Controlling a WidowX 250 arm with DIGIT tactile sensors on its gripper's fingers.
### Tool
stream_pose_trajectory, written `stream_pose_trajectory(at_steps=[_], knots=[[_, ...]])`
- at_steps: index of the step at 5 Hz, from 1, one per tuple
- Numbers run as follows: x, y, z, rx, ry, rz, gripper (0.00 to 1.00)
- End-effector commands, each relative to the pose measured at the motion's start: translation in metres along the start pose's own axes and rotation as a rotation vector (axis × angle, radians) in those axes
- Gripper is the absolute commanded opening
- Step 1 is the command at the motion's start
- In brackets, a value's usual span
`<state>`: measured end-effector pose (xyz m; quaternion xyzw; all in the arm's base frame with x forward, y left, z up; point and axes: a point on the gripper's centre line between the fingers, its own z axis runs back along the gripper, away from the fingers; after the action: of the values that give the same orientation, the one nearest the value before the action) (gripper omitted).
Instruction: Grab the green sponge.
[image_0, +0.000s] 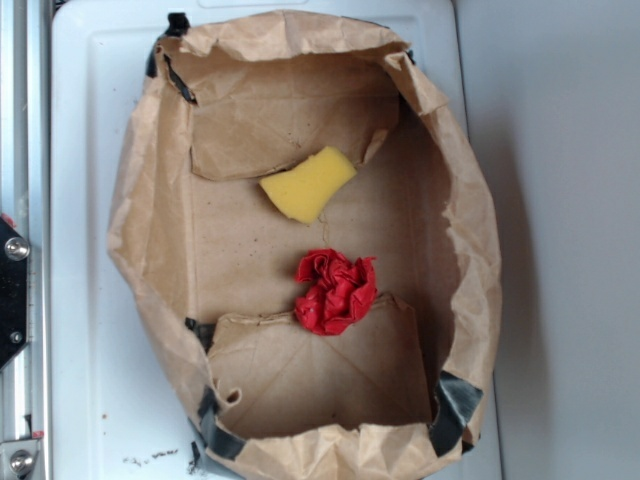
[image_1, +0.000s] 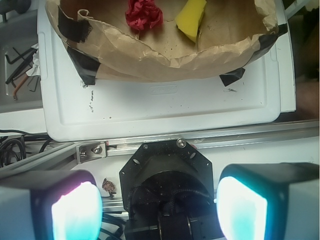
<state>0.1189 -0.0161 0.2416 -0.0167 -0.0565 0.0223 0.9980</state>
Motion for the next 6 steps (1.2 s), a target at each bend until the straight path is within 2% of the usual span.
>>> stream_pose_trajectory(at_steps=[1, 2, 3, 6], knots=[[0.000, 0.000, 0.000, 0.000, 0.000, 0.000, 1.00], [0.004, -0.002, 0.000, -0.018, -0.047, 0.025, 1.00], [0.009, -0.001, -0.005, -0.013, -0.079, 0.038, 1.00], [0.037, -0.001, -0.017, 0.023, -0.113, 0.108, 1.00]])
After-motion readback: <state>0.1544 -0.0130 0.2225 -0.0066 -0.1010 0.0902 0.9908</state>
